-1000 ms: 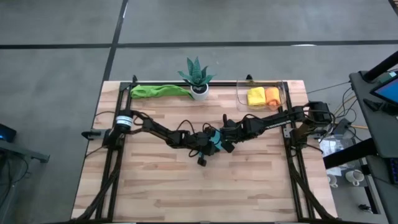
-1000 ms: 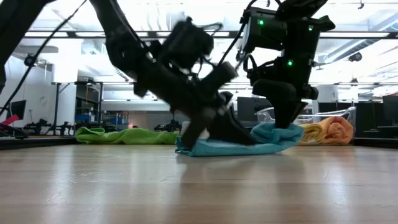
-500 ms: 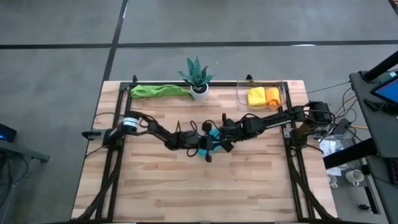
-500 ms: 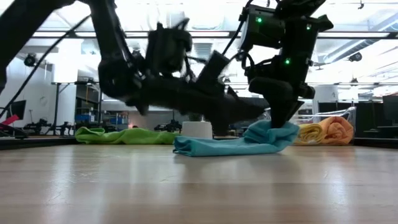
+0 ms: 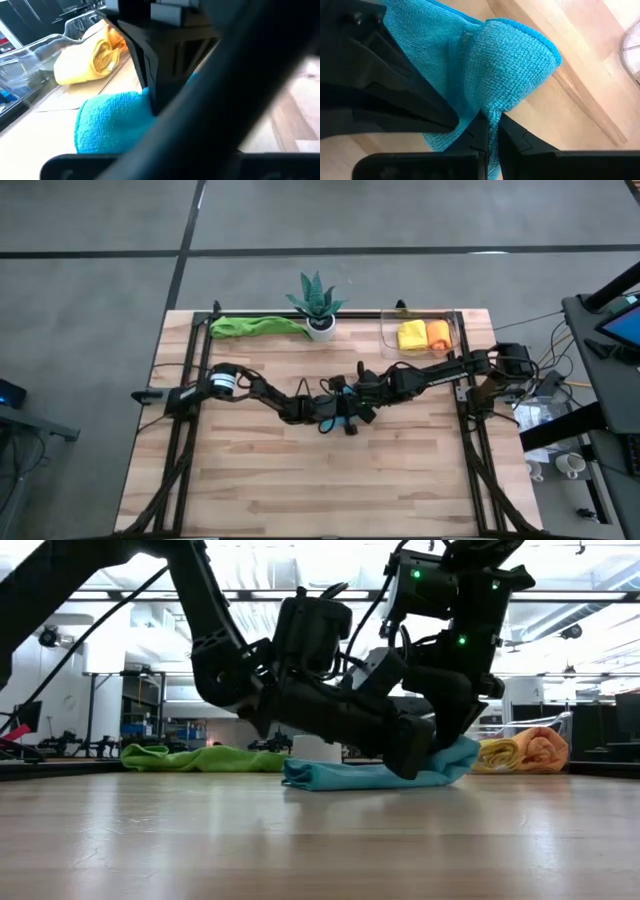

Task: Roll microfiber towels into tight, uniform cylinder then place into a basket
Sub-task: Roll the blue microfiber cloth

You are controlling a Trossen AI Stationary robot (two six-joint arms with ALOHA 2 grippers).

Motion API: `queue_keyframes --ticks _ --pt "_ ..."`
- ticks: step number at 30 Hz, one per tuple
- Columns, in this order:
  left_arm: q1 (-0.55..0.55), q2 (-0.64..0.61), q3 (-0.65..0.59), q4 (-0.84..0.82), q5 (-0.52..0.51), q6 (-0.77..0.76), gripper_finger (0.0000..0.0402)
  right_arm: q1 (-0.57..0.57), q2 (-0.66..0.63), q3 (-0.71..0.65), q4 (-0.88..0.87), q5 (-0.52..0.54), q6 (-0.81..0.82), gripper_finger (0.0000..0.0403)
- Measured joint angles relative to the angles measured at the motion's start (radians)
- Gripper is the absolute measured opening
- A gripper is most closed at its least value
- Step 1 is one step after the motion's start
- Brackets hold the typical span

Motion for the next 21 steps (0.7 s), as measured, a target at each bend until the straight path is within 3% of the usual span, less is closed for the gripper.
queue_keyframes --ticks 6,12,17,21 --pt "0.003 -0.002 0.004 -0.002 0.154 -0.036 0.0000 0.002 0.000 0.000 0.020 -0.012 0.000 0.0013" --pt "0.006 -0.003 0.005 -0.039 0.185 -0.057 0.0000 0.001 0.000 0.000 0.022 -0.022 -0.004 0.0013" --pt "0.006 -0.035 -0.008 -0.072 0.427 -0.020 0.0000 0.003 0.000 0.000 0.043 -0.036 -0.012 0.0013" --pt "-0.002 -0.150 -0.027 -0.343 0.453 -0.015 0.0000 0.002 -0.002 0.003 0.027 -0.032 -0.012 0.0013"
